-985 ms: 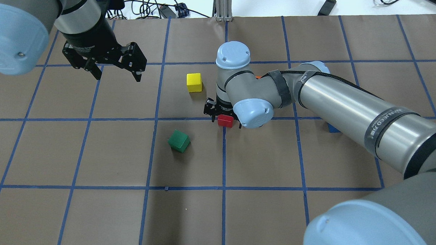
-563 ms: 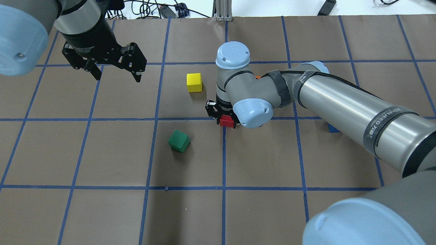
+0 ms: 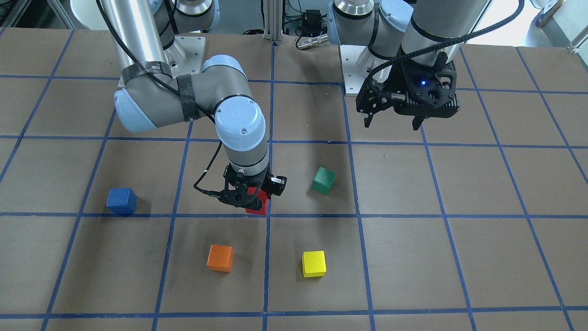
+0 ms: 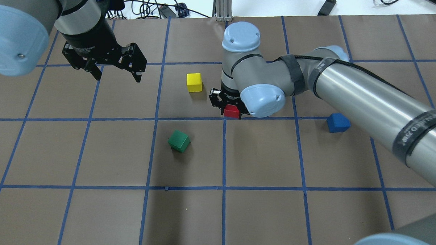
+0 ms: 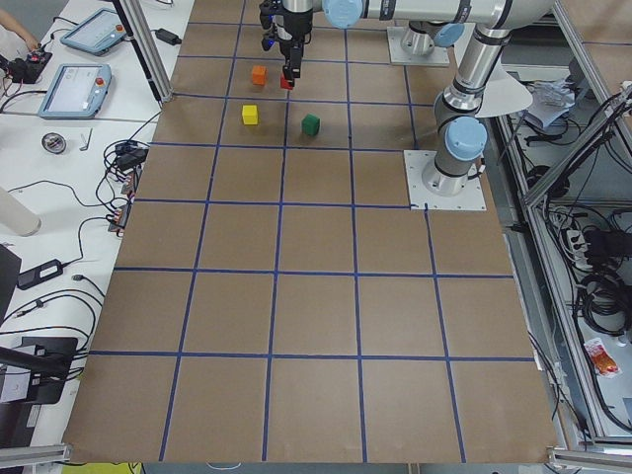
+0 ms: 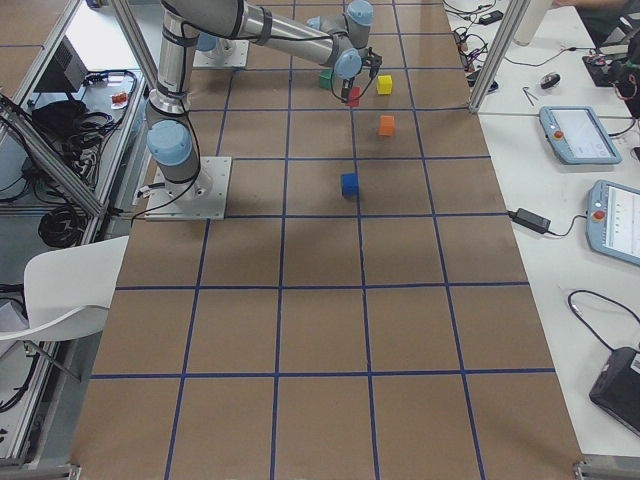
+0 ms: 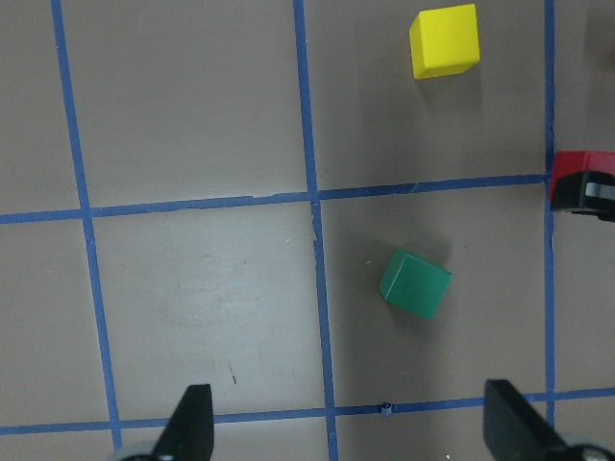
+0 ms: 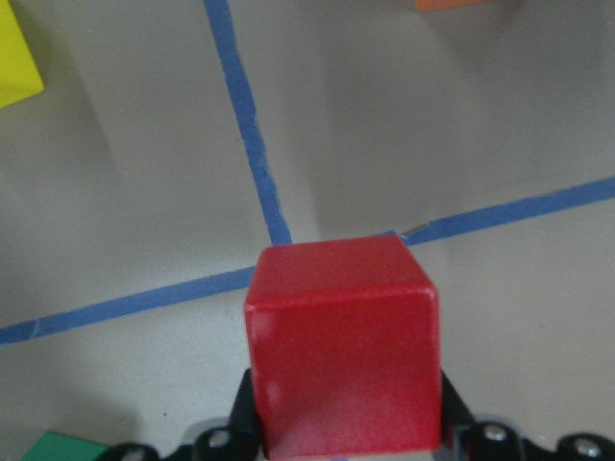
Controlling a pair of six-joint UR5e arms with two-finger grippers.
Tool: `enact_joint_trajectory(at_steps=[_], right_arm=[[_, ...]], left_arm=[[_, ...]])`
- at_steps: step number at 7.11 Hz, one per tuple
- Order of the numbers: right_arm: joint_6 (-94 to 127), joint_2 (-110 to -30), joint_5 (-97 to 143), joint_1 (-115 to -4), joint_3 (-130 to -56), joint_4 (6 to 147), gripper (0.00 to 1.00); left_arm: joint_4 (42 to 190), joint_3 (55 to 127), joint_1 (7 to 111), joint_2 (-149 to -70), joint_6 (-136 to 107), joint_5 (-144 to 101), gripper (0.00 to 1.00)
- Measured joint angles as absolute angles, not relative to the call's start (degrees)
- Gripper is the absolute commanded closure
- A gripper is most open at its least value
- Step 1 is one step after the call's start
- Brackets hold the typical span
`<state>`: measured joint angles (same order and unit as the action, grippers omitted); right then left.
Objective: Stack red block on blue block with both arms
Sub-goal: 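Lift the red cube with the right gripper and carry it over the blue cube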
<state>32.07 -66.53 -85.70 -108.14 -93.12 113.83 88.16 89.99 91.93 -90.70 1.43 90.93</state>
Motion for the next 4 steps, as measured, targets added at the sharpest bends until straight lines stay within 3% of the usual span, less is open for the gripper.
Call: enact_joint_trajectory(at_steps=[4], right_arm=[[16.84,-74.98,-86.61,-97.02,-89.42,99.15,1.0]], left_arm=[[88.22,89.98,91.95,-90.7,1.41,90.91,0.0]])
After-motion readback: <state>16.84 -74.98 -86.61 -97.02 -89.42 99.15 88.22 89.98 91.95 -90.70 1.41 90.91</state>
